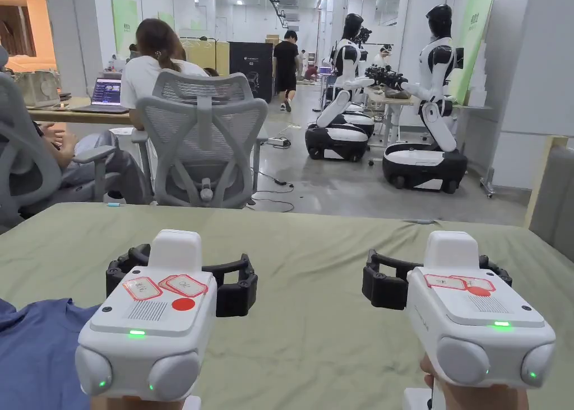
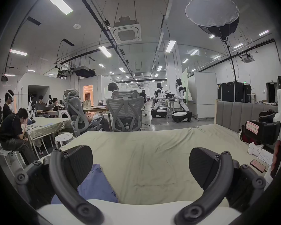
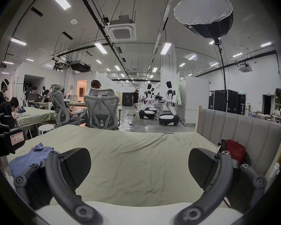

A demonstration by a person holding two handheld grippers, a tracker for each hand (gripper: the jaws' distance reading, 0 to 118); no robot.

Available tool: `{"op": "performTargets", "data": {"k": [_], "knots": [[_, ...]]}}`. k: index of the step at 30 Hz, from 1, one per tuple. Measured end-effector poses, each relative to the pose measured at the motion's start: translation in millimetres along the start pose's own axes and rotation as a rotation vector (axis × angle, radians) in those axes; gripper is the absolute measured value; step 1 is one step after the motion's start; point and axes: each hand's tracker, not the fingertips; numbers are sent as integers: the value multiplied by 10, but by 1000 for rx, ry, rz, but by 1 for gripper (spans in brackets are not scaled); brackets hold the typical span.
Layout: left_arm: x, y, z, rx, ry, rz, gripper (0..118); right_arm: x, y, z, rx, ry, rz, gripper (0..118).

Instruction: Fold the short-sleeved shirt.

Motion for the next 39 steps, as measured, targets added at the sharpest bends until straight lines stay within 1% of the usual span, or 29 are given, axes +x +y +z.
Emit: {"op": "performTargets", "data": {"k": [17, 39], "knots": [[13, -8, 3, 1, 4, 5, 118, -15, 4, 13, 0, -6, 24, 118], [32, -14, -11, -2, 21, 20, 118, -19, 11, 16, 0, -2, 18, 118]]}}
